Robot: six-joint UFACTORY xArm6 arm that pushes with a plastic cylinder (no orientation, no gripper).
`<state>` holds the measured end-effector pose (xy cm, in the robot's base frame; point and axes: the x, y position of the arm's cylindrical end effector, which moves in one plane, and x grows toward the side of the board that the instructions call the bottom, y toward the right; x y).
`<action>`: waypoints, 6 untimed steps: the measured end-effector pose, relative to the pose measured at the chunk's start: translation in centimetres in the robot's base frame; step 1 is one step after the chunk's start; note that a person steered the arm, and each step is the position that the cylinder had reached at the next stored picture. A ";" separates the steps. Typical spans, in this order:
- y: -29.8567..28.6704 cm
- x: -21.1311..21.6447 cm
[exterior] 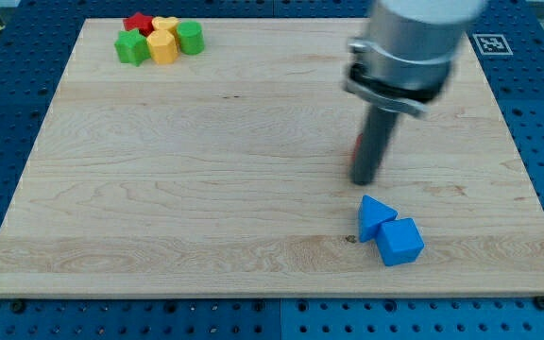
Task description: Slide the red circle at the center of the board
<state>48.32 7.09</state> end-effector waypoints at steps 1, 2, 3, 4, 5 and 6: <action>-4.6 -2.5; -2.7 0.1; 1.1 3.7; 5.6 3.6; 6.5 0.2; 2.4 -3.3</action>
